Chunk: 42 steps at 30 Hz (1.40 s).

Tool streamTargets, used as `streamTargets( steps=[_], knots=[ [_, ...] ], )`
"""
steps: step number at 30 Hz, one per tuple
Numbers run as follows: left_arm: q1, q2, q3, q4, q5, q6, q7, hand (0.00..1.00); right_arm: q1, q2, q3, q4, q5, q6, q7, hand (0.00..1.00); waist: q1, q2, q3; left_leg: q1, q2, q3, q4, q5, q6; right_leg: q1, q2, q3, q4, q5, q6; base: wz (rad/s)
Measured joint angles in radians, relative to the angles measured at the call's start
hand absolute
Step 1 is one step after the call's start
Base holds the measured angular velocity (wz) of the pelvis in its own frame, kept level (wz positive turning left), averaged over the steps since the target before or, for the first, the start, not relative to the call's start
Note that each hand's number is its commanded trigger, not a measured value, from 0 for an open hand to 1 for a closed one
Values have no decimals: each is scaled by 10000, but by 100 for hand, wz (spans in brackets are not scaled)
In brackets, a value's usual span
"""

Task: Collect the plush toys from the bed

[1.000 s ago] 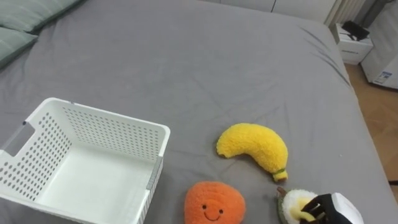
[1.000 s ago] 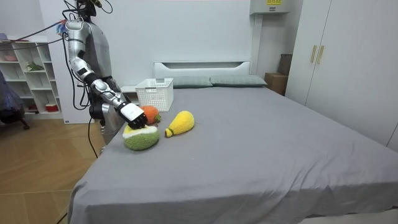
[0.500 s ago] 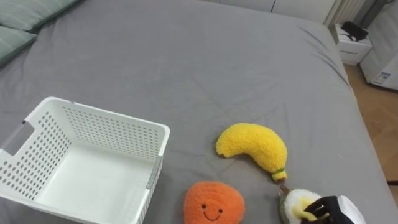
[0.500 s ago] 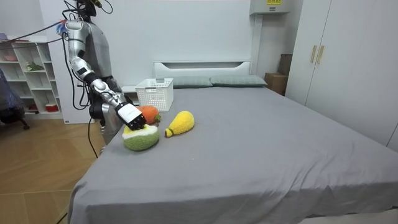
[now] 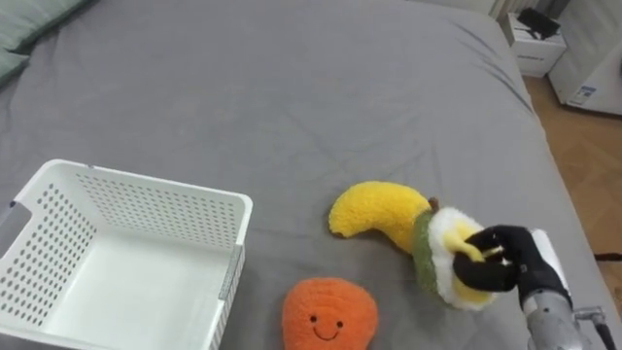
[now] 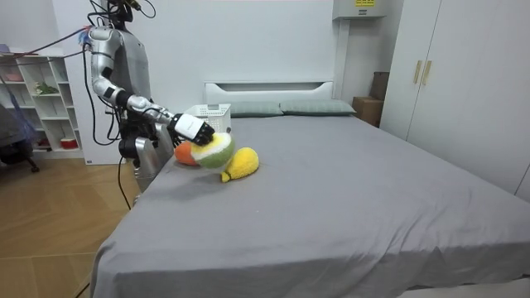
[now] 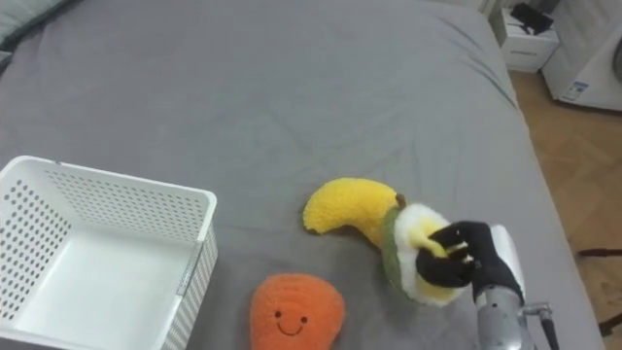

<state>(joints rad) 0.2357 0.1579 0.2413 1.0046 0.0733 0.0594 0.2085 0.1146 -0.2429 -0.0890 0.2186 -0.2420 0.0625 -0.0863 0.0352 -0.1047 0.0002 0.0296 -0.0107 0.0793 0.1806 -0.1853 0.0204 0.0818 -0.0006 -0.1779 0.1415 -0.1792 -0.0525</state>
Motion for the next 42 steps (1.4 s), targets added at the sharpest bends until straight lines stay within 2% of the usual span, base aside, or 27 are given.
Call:
streamTargets(
  steps=[3,7,8,12,15,18,21,25,27,28,34,37,42],
  knots=[
    [-27,0,2,20,-4,2,3,0,23,-14,-123,-608,17,6,25,100,-39,-105,-24,14,1,8,1,2,4,-6,-1,32,11,7,10,-1],
    [-141,-4,-1,369,3,2,31,0,12,-266,-124,-1049,43,13,145,100,-1,-107,-22,93,34,39,-7,-1,11,-6,-1,138,94,2,19,-7],
    [-186,-5,-14,371,-4,3,30,0,13,-346,-123,-1178,57,14,246,100,-10,-55,11,98,34,46,-7,-1,12,-6,-2,146,100,3,20,-5],
    [-218,-13,-91,382,-28,22,29,0,12,-407,-128,-1492,56,60,445,100,8,16,6,88,18,73,-25,0,14,14,1,162,118,3,21,-1],
    [-287,-146,-99,359,-25,38,52,0,7,-402,-90,-2166,36,187,581,100,48,122,-4,83,-13,93,-101,6,22,5,0,160,116,4,23,0],
    [-390,-240,-109,359,-28,37,55,0,-95,-405,-87,-2649,61,215,576,100,221,272,-3,86,-13,93,-99,16,24,-3,1,148,99,3,23,0],
    [-500,-245,-109,360,-25,31,47,0,-313,-405,30,-2718,52,260,584,100,405,283,-5,91,-15,86,-106,30,22,-9,-2,131,97,4,23,1],
    [-527,-245,-93,359,-7,29,-22,0,-515,-408,407,-2990,-344,317,1017,100,579,155,6,68,-18,91,-103,35,27,-61,-10,131,94,3,24,0],
    [-518,-247,-106,345,-13,30,-48,0,-572,-407,586,-3234,-649,437,1253,100,695,71,-45,-9,-18,85,-89,39,31,-132,-13,129,105,3,24,0],
    [-520,-248,-108,347,-16,30,-48,0,-723,-398,709,-3283,-746,483,1375,100,755,16,-15,-34,-19,26,-88,39,31,-123,-15,119,108,3,24,0],
    [-466,-242,-113,370,-42,1,33,0,-1574,-374,1021,-3336,-558,491,1536,100,828,-167,22,-103,-20,-106,-68,40,34,-115,-33,-53,92,3,27,5],
    [-508,-250,-124,305,-41,-8,54,0,-1755,-372,1174,-3509,-429,492,1538,100,901,-215,27,-230,-21,-244,11,43,39,-148,-65,-196,86,-2,35,17],
    [-558,-267,-118,276,-42,-27,70,0,-1815,-345,1302,-3638,-379,527,1638,100,1236,-272,18,-248,-28,-258,24,54,57,-127,-86,-255,91,-8,50,3]
  ],
)
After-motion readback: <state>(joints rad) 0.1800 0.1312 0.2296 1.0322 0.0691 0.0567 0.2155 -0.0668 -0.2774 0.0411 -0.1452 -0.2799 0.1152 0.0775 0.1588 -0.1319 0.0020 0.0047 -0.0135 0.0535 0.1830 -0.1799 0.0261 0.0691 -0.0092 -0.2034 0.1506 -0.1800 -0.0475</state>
